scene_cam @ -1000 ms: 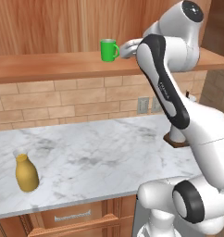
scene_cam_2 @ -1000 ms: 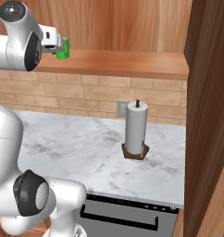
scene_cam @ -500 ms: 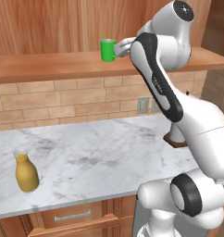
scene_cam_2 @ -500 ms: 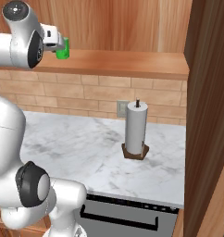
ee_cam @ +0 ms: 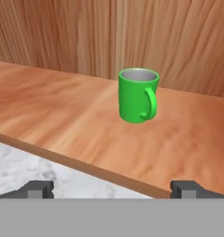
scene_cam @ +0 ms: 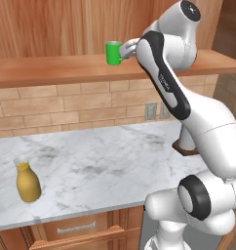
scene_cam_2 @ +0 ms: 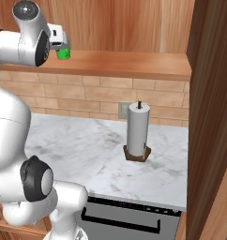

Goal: There is a tray on the dining counter. Grab the cup, mug, and pitcher and place them on the tray. The pitcher may be placed next to the tray if it cannot fit the tray.

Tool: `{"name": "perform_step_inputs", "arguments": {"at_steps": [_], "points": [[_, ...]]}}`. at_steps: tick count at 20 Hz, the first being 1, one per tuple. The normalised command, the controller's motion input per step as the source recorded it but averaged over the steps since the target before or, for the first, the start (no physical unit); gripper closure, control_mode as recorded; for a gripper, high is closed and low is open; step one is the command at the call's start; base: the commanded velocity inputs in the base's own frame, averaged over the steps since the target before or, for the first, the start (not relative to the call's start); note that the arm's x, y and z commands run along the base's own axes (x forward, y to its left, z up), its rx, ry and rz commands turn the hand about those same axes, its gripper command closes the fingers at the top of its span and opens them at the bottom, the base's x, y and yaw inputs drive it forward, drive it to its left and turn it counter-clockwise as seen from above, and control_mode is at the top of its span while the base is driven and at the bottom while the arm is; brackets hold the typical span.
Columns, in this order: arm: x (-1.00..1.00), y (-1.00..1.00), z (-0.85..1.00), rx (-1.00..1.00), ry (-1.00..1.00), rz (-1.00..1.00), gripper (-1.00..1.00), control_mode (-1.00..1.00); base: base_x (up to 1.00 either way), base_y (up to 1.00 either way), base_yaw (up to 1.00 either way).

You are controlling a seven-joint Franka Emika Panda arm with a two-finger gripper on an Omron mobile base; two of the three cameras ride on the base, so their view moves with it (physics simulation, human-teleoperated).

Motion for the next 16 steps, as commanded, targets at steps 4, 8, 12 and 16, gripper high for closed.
{"name": "perform_step_inputs", "arguments": {"at_steps": [4, 8, 12, 16], "points": [[0.20, 0.00, 0.00, 0.00, 0.00, 0.02, -1.00, -1.00, 0.00, 0.00, 0.00], [0.22, 0.00, 0.00, 0.00, 0.00, 0.01, -1.00, -1.00, 0.00, 0.00, 0.00], [0.16, 0.00, -0.05, 0.00, 0.00, 0.01, -1.00, -1.00, 0.00, 0.00, 0.00], [0.21, 0.00, -0.06, 0.00, 0.00, 0.01, -1.00, -1.00, 0.00, 0.00, 0.00]]}}
